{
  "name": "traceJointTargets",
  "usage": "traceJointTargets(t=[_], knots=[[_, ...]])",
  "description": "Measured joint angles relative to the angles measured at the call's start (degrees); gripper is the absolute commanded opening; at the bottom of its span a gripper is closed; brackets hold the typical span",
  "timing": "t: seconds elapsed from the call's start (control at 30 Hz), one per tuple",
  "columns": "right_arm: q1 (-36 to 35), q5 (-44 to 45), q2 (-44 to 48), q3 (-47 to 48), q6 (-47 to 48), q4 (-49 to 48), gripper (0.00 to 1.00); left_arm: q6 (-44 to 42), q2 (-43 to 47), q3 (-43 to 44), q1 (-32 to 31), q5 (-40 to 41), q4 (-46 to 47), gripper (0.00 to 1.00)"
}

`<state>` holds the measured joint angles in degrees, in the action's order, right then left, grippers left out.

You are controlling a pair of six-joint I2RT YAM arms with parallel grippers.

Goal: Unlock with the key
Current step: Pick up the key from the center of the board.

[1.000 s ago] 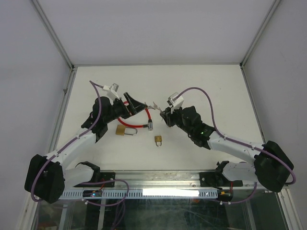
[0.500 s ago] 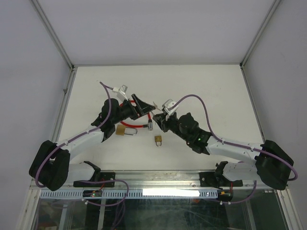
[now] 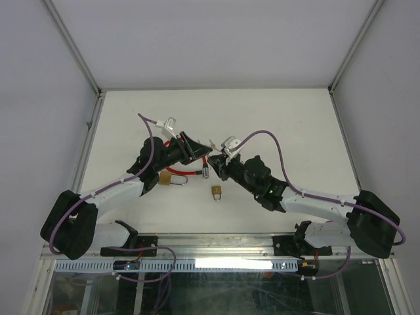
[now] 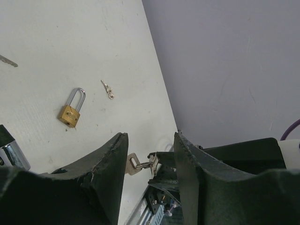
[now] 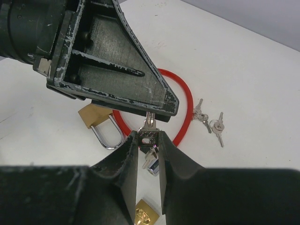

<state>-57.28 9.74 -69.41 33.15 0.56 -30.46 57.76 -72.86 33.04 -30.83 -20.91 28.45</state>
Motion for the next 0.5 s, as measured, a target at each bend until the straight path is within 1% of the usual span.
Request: traceJointTargets(t=[0.37,0.43,0.5], knots=[[-0.39,0.98,-1.46,0.00,-0.24,-1.03,0.08,0.26,-0.66,-0.13,-0.37,0.00,1.51,0.09],[-0.46,1.01,-1.62,0.00,-0.33,-1.25,0.08,0.15,-0.81,-0.20,-0.37,0.02,1.57,0.05],[-0.50,1.25,-1.64,0.00,-0.46,-1.42,0.12,-0.13,-0.90,-0.20,-0.33,0.09,1.60,0.02]])
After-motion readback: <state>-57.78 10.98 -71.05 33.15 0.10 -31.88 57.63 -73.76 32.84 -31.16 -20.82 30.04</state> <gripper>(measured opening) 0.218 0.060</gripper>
